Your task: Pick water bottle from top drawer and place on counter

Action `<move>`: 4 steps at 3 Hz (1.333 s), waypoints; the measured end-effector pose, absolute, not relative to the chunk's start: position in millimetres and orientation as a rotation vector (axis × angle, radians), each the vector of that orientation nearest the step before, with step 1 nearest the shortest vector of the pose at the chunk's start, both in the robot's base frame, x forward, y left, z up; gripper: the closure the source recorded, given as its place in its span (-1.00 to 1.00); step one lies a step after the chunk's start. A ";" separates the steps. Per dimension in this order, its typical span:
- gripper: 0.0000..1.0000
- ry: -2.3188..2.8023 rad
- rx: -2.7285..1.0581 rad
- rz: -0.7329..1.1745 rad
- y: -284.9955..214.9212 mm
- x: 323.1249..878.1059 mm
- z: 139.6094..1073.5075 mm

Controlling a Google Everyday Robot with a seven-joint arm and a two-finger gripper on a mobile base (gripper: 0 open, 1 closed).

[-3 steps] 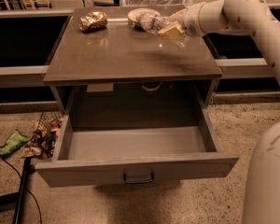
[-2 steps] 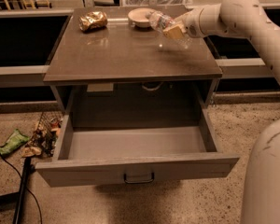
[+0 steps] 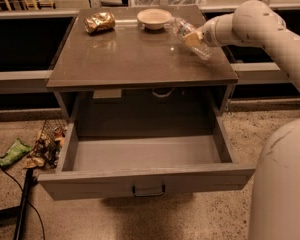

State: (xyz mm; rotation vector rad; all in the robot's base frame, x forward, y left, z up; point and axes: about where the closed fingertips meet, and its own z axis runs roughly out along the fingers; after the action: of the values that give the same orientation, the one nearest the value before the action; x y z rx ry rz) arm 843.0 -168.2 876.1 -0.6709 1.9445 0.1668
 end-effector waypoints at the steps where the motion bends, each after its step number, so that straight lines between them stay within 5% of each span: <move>1: 0.17 1.990 -0.620 0.177 -175.4 846.2 866.8; 3: -0.92 1.999 -0.601 0.168 -179.7 846.3 868.4; 4: -1.00 1.971 -0.625 0.157 -181.9 842.5 881.8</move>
Offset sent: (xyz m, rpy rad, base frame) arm 0.0024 -0.0213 -0.0016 0.0218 0.0442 -0.0842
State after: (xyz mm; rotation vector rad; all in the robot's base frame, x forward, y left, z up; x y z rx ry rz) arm 842.5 -181.9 881.8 -0.6253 1.9714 0.1568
